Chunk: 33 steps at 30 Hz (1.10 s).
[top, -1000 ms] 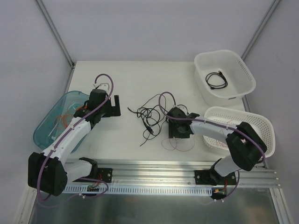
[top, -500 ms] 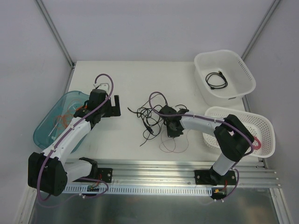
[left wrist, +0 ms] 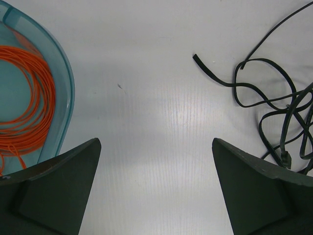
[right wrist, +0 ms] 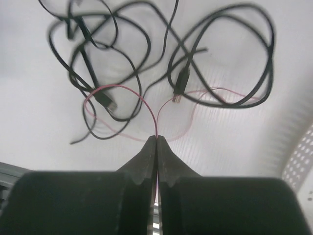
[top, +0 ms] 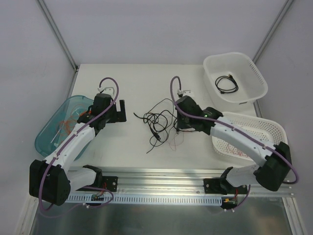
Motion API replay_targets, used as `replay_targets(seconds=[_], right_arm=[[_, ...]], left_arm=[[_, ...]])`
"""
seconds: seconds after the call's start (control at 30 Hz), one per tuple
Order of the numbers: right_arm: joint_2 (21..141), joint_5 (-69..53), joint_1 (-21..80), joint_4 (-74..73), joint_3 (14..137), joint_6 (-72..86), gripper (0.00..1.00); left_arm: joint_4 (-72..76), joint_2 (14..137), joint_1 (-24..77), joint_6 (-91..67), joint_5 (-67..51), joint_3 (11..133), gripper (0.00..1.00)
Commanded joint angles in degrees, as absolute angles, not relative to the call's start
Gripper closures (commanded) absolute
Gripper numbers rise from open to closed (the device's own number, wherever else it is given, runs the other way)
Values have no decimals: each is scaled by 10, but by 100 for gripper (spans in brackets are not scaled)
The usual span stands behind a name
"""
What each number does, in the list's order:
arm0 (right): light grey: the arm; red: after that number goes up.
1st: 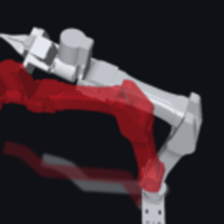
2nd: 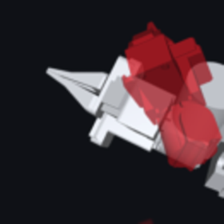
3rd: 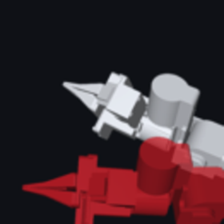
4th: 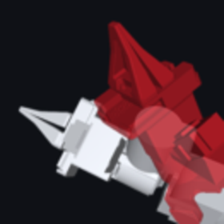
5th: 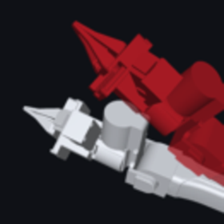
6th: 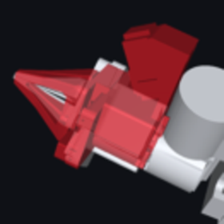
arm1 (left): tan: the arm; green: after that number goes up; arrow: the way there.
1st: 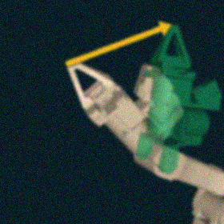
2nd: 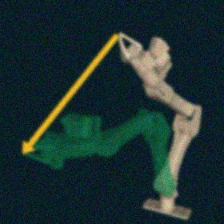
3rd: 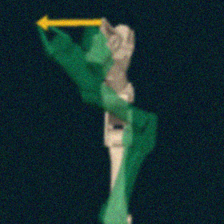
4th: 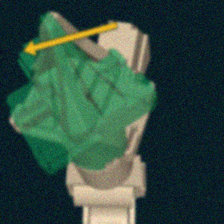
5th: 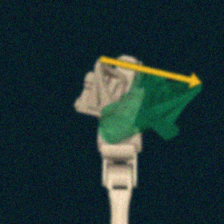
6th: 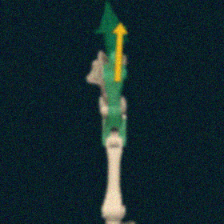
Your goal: Untangle the cables
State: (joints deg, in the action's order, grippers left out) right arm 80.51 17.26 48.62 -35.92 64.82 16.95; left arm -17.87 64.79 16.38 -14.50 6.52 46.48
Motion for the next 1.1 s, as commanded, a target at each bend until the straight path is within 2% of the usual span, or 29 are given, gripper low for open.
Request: replay_targets(seconds=[0.0,0.2,0.33,0.5,0.8,0.87,0.9,1.0,1.07], right_arm=[[728,215,471,-409,699,129,99],[676,203,433,-433,664,143,99],[674,166,421,-376,567,176,99],[728,117,420,-295,504,210,99],[849,121,420,-245,503,226,98],[855,127,420,-247,501,236,94],[860,131,420,-248,498,241,86],[865,146,419,-257,497,257,74],[867,162,419,-268,498,269,71]], left_arm=[[-171,640,156,-142,70,483,1],[-172,636,156,-142,71,481,1],[-171,638,156,-142,69,481,1],[-172,639,156,-142,71,480,1],[-171,637,156,-142,76,481,1],[-172,637,156,-142,74,480,1],[-172,637,156,-142,72,481,1],[-172,637,156,-142,71,482,1],[-172,637,156,-142,71,483,1]])
